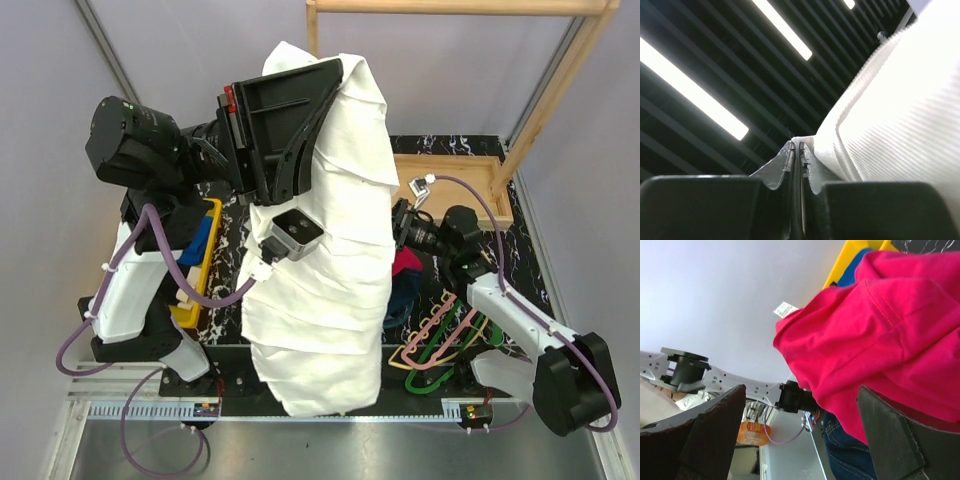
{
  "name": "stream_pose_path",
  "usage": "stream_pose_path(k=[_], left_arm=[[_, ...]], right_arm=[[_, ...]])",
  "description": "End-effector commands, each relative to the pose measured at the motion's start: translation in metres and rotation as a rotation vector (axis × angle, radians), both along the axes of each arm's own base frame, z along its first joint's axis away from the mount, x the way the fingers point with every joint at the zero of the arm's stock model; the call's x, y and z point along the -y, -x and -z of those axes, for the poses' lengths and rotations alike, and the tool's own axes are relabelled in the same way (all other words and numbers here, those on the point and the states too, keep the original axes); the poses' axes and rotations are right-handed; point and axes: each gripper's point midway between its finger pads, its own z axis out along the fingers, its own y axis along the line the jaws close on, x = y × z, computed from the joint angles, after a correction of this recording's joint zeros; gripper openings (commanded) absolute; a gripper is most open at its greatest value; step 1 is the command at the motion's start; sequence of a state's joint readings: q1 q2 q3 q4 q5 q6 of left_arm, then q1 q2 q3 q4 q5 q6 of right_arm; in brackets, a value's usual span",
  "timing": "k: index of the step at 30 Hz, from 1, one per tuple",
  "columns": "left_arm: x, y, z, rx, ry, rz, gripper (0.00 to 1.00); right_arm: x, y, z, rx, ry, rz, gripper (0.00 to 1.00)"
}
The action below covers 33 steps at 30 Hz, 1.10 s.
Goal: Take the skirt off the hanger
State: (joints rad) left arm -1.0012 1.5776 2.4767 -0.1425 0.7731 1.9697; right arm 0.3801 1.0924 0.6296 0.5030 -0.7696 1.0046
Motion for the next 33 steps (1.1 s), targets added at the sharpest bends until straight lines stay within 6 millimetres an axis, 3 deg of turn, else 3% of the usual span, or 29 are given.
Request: stream_pose_path(k=[1, 3, 7, 8, 9, 10, 11, 12, 14, 15, 21, 23, 26, 29, 33], left_arm=[[-0.021, 0.03, -0.013, 0.316, 0.146, -0.118, 0.06], [-0.02, 0.032, -0.015, 0.326, 0.158, -0.112, 0.0], [-0.02, 0.024, -0.013, 0.316, 0.162, -0.185, 0.0], [-0.036, 0.029, -0.016, 0.303, 0.169, -0.22, 0.0], [-0.021, 0.018, 0.0, 0.273, 0.11, -0.231, 0.0], [-0.022, 0.016, 0.007, 0.275, 0.086, -0.257, 0.0], [-0.036, 0.019, 0.007, 0.259, 0.079, -0.288, 0.0], [-0.027, 0.011, 0.021, 0.239, 0.036, -0.299, 0.0], [-0.026, 0.005, 0.025, 0.216, 0.012, -0.328, 0.0], [-0.028, 0.004, 0.02, 0.216, 0.026, -0.336, 0.0], [-0.026, -0.005, -0.01, 0.204, 0.081, -0.37, 0.0], [-0.026, -0.005, -0.015, 0.206, 0.098, -0.37, 0.0], [-0.025, -0.002, -0.016, 0.227, 0.112, -0.357, 0.0], [-0.011, -0.005, -0.009, 0.235, 0.095, -0.332, 0.0], [-0.007, -0.007, -0.013, 0.23, 0.113, -0.319, 0.0]], right_arm=[[-0.007, 0.016, -0.018, 0.122, -0.003, -0.08, 1.0], [-0.006, 0.028, -0.02, 0.164, 0.01, -0.124, 1.0], [0.001, 0.056, -0.023, 0.212, 0.003, -0.18, 1.0], [0.005, 0.065, -0.023, 0.228, 0.002, -0.184, 1.0], [0.006, 0.07, -0.021, 0.224, 0.007, -0.19, 1.0], [0.008, 0.075, -0.019, 0.222, 0.009, -0.199, 1.0], [0.012, 0.083, -0.018, 0.246, 0.01, -0.198, 1.0], [0.014, 0.087, -0.012, 0.232, 0.024, -0.197, 1.0], [0.021, 0.094, -0.01, 0.29, 0.05, -0.16, 1.0], [0.024, 0.096, 0.001, 0.252, 0.082, -0.145, 1.0], [0.052, 0.089, 0.024, 0.272, 0.218, 0.079, 1.0], [0.057, 0.09, 0.019, 0.297, 0.214, 0.115, 1.0], [0.053, 0.087, 0.024, 0.262, 0.228, 0.088, 1.0], [0.045, 0.078, 0.027, 0.224, 0.246, 0.049, 1.0], [0.041, 0.065, 0.018, 0.25, 0.228, 0.073, 1.0]])
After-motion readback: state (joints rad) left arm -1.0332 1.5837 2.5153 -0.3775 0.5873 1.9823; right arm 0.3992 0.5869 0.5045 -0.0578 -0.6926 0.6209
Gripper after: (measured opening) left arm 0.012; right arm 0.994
